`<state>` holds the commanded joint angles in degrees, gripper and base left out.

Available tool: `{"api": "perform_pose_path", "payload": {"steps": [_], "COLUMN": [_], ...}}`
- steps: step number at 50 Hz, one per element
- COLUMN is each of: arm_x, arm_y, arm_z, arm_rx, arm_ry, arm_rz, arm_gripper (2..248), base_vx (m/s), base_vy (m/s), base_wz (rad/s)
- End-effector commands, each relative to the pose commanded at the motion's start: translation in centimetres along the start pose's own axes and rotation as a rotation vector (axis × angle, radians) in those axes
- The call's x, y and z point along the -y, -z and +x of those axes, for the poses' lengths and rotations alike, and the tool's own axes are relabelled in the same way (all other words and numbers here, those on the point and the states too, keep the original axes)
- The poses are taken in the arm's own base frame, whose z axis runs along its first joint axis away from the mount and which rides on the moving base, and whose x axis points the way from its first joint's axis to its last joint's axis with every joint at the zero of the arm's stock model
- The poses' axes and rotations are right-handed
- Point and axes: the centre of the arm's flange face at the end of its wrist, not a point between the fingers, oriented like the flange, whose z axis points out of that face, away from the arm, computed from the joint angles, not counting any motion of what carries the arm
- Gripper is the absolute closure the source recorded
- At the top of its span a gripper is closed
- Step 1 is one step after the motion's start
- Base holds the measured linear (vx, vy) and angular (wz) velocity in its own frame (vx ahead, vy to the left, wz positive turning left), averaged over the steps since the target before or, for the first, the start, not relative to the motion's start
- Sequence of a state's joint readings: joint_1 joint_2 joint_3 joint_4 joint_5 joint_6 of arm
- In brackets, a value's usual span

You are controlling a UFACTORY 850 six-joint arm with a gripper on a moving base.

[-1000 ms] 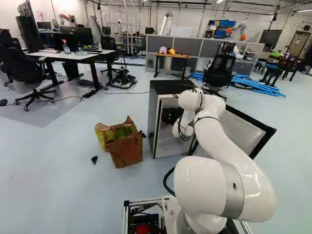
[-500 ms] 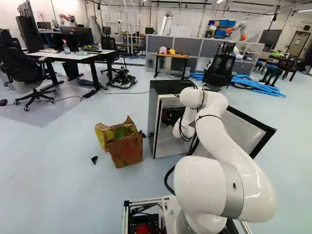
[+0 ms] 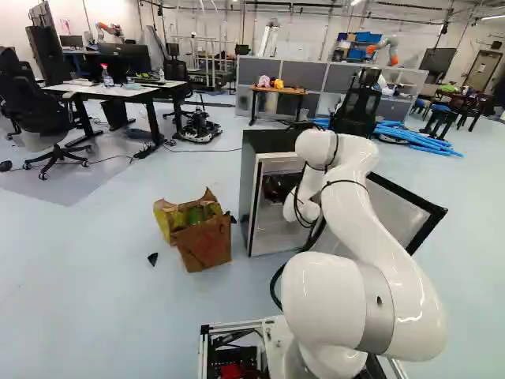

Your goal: Grab a drink from the fridge

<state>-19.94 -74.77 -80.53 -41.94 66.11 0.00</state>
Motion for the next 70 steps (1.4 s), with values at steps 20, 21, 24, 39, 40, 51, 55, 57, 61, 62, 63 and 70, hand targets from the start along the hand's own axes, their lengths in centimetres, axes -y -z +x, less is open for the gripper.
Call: {"api": "perform_pose_path", "payload": {"steps": [20,21,24,39,40,51,55,57,61,62,63,70], "arm_x": [0.9,1.0,1.1,1.9,2.0,2.6,2.8,2.9,3.2,3.3,3.3,3.8], "arm_y": [3.9,4.1,4.7,7.6,7.8,10.4,11.3,11.8,12.7,12.9,13.1,14.8], "arm_z": [0.4,0.4,0.3,0.2,0.2,1.3,1.7,1.9,2.4,2.5,2.6,3.4], "arm_rx": [0.043,0.045,0.052,0.086,0.088,0.104,0.107,0.108,0.11,0.11,0.111,0.113], "arm_ry": [-0.044,-0.046,-0.053,-0.091,-0.093,-0.118,-0.126,-0.13,-0.138,-0.14,-0.142,-0.155], "arm_rz": [-0.01,-0.01,-0.012,-0.024,-0.026,-0.046,-0.054,-0.057,-0.065,-0.067,-0.069,-0.084], "arm_gripper": [154,154,154,154,154,154,154,154,154,154,154,154], "base_vx": [0.0,0.0,0.0,0.0,0.0,0.0,0.0,0.0,0.0,0.0,0.0,0.0], "base_vy": [0.0,0.0,0.0,0.0,0.0,0.0,0.0,0.0,0.0,0.0,0.0,0.0], "base_wz": [0.0,0.0,0.0,0.0,0.0,0.0,0.0,0.0,0.0,0.0,0.0,0.0]}}
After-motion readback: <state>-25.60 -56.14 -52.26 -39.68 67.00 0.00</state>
